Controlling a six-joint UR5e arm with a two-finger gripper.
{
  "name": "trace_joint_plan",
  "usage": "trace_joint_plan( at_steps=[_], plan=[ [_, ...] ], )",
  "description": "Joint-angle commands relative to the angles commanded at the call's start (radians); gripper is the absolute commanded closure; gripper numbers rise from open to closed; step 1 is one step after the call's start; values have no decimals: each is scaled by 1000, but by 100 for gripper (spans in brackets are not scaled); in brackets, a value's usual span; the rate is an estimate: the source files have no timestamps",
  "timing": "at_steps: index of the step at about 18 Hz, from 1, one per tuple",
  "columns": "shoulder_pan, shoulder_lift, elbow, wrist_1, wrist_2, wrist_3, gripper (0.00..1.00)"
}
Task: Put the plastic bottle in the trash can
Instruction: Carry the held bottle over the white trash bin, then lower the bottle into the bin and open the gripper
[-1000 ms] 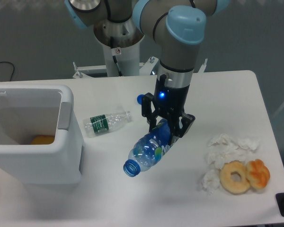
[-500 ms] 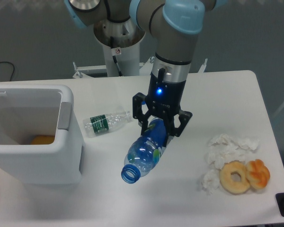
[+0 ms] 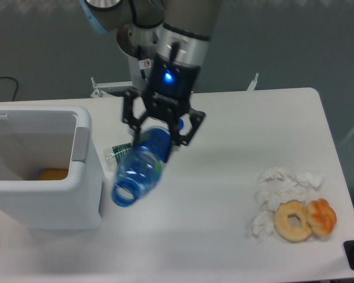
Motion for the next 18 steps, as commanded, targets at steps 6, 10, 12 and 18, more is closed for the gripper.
trace_joint_plan(
  at_steps=[6, 10, 12, 18],
  plan=[
    [-100, 26, -12, 2, -6, -58, 34],
    [-158, 22, -28, 24, -12, -63, 33],
    [-175, 15, -35, 46, -15, -95, 33],
    [-207, 6, -75, 64, -20, -107, 31]
  ],
)
